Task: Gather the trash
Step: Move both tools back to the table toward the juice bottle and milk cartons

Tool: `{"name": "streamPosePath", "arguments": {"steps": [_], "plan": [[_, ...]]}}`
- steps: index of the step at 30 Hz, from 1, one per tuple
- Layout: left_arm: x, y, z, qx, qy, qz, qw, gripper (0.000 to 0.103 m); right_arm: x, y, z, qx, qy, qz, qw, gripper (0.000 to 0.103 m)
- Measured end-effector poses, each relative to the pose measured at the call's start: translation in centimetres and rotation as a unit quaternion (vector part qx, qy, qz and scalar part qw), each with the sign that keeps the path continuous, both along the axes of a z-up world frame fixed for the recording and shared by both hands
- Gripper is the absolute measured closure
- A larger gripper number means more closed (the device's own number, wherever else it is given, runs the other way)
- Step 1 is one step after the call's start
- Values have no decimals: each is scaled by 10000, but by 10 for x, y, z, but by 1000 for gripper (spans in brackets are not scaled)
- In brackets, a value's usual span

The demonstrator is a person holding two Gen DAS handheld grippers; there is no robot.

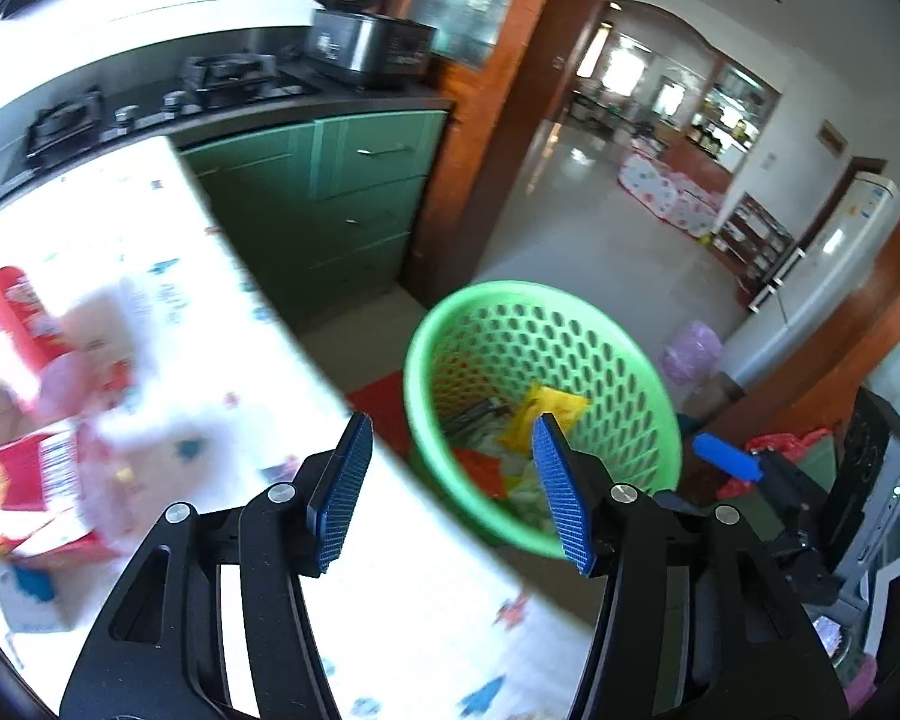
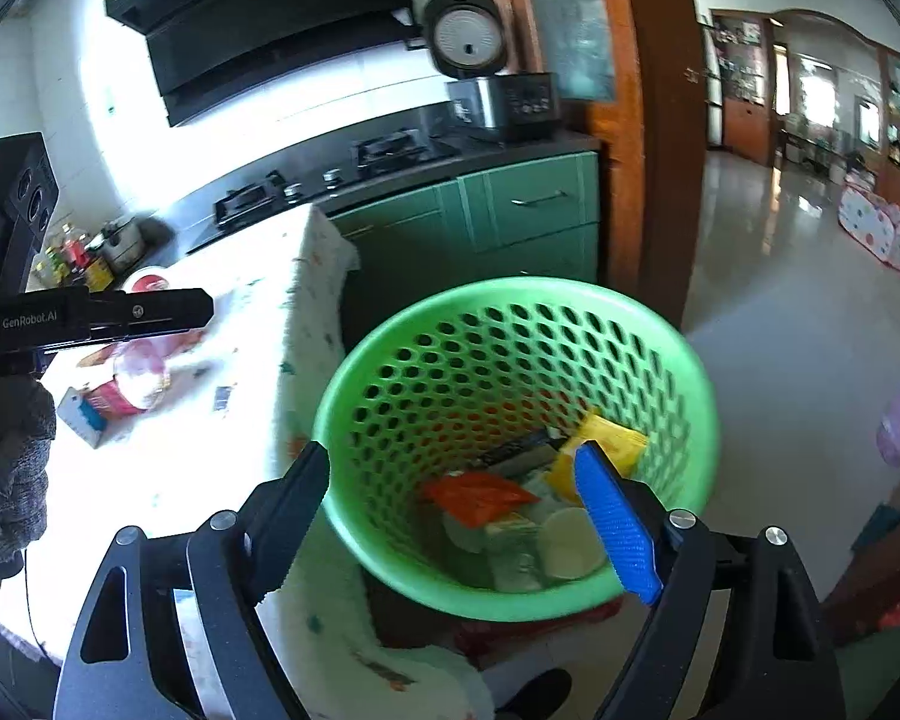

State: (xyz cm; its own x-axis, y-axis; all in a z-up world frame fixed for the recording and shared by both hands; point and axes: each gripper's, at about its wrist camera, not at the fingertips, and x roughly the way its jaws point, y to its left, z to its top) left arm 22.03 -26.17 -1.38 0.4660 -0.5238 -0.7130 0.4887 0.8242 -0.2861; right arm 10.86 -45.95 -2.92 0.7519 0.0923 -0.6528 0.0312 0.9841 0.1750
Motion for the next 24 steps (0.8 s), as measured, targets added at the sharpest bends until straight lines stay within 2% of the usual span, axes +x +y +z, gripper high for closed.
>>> {"name": "streamPosePath", "arguments": {"steps": [10,18,24], "plan": [[-15,99,15,179,-151,895,9957,43,18,64,19,-37,-128,728,9973,19],[-27,188,20,202,-162,1733,9845,42,45,127,26,-224,-67,1518,9881,19],[-28,237,15,289,-49,2228,9744,39,68,168,31,-392,-38,1997,9791,19]]}}
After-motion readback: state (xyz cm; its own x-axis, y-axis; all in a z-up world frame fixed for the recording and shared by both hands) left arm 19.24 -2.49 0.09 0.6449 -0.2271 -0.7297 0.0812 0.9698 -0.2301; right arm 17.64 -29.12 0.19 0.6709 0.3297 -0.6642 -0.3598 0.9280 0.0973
